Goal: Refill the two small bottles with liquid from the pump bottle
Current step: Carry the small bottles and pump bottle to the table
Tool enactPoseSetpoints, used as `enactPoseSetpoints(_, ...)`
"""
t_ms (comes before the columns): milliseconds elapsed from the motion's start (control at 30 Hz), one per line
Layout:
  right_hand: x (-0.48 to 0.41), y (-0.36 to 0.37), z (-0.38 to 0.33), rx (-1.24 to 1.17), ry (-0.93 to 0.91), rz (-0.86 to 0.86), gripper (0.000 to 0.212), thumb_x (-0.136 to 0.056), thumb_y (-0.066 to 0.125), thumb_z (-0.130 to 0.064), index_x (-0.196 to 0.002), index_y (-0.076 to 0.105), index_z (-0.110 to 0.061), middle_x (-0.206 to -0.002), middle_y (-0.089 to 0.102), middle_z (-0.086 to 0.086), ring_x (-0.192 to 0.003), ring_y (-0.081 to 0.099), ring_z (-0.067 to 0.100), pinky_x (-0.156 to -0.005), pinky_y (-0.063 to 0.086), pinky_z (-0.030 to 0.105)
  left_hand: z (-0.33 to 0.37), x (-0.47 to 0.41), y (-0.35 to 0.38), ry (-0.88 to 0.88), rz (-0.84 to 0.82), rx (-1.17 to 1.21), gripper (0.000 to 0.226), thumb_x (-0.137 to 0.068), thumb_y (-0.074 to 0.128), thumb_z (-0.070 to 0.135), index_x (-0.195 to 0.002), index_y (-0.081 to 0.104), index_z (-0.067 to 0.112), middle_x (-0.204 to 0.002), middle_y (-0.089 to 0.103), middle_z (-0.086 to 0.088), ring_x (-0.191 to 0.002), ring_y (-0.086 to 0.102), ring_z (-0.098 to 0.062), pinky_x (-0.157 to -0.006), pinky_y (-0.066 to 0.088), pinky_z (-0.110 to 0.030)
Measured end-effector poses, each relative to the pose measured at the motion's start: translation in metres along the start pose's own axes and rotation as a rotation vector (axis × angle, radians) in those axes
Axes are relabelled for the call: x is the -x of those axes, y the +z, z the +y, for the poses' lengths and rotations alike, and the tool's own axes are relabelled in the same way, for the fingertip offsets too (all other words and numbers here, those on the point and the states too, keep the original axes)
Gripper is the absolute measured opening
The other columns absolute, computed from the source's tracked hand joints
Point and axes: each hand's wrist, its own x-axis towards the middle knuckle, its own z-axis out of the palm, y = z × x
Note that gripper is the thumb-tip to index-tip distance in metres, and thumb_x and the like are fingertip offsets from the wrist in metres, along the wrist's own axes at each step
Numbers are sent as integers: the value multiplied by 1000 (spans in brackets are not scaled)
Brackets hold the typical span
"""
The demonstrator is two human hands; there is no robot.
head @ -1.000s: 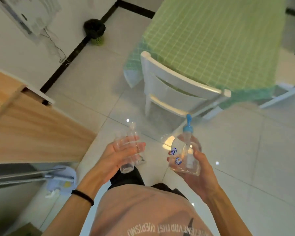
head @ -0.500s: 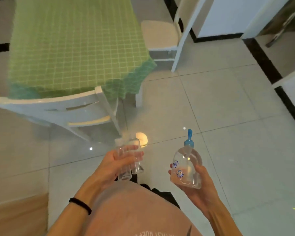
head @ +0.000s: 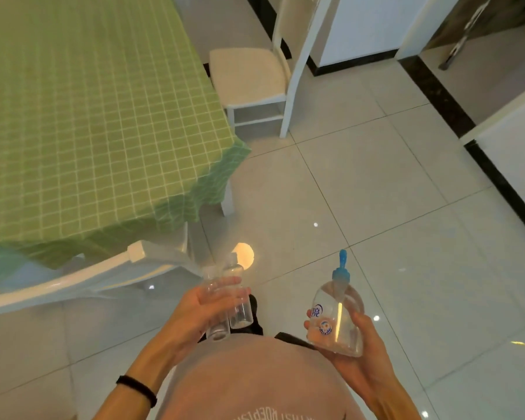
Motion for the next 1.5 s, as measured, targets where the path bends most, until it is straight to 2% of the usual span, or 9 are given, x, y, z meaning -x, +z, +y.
enactPoseSetpoints(100, -25, 18, -16, -14, 42, 6, 69, -79, 74, -37, -139, 56, -8, -122, 68, 33, -100, 73, 45, -75, 62, 53, 26, -27, -5, -21, -40, -55, 55, -76, 93, 37, -126, 75, 24, -123, 79, -6, -119, 74, -22, -101, 56, -37)
enactPoseSetpoints(233, -54, 36, -47, -51, 38, 40, 53, -82, 65, -35, -130, 68, -12, -124, 67, 34, -104, 72, 46, -76, 62, 51, 63, -63, 3, -15, -57, -71, 64, -71, 91, 44, -130, 72, 25, -125, 79, -3, -120, 74, -19, -105, 54, -44)
enactPoseSetpoints(400, -100, 51, -98, 23, 14, 94, 64, -80, 62, -35, -139, 53, -10, -121, 69, 34, -109, 70, 47, -91, 53, 55, 111, -122, 26, -45, -88, -87, 52, -83, 87, 34, -131, 71, 23, -125, 79, -2, -120, 73, -17, -99, 55, -33)
enactPoseSetpoints(567, -151, 66, -167, 89, 54, 60, 67, -81, 60, -33, -142, 52, -7, -130, 64, 35, -108, 68, 45, -81, 62, 49, 158, -190, 54, -49, -97, -86, 50, -80, 90, 36, -126, 75, 26, -126, 78, -4, -123, 72, -17, -104, 52, -34)
enactPoseSetpoints(867, -245, 108, -314, 183, 48, -60, 80, -60, 89, -39, -133, 62, -18, -121, 70, 29, -103, 71, 43, -83, 60, 53, 258, -303, 112, -9, -32, -87, 54, -78, 85, 27, -131, 70, 21, -123, 79, -5, -119, 74, -21, -98, 59, -29)
enactPoseSetpoints(1033, -301, 136, -377, 308, 36, -89, 58, -77, 76, -38, -134, 64, -32, -128, 70, 19, -119, 66, 44, -95, 56, 58, 302, -343, 117, 35, 98, 35, 52, -74, 87, 16, -124, 74, 13, -120, 79, -14, -114, 76, -29, -101, 60, -39)
enactPoseSetpoints(1167, -350, 168, -413, 377, 86, -104, 82, -71, 81, -42, -145, 53, -26, -135, 64, 26, -121, 65, 46, -89, 59, 51, 334, -375, 106, 63, 152, 82, 62, -73, 96, 23, -129, 72, 12, -123, 79, -12, -118, 74, -30, -107, 54, -47)
enactPoseSetpoints(1400, -443, 242, -460, 445, 142, -191, 78, -70, 89, -45, -140, 59, -30, -131, 67, 27, -116, 68, 43, -91, 57, 51, 395, -456, 69, 74, 175, 203, 53, -81, 85, 16, -132, 70, 15, -124, 79, -10, -118, 75, -24, -87, 62, -24)
enactPoseSetpoints(1500, -477, 288, -485, 425, 147, -205, 72, -61, 95, -43, -127, 69, -29, -123, 70, 29, -102, 72, 43, -82, 59, 50, 429, -487, 55, 77, 191, 245, 45, -88, 81, 6, -131, 71, 16, -123, 79, -10, -118, 75, -25, -88, 63, -27)
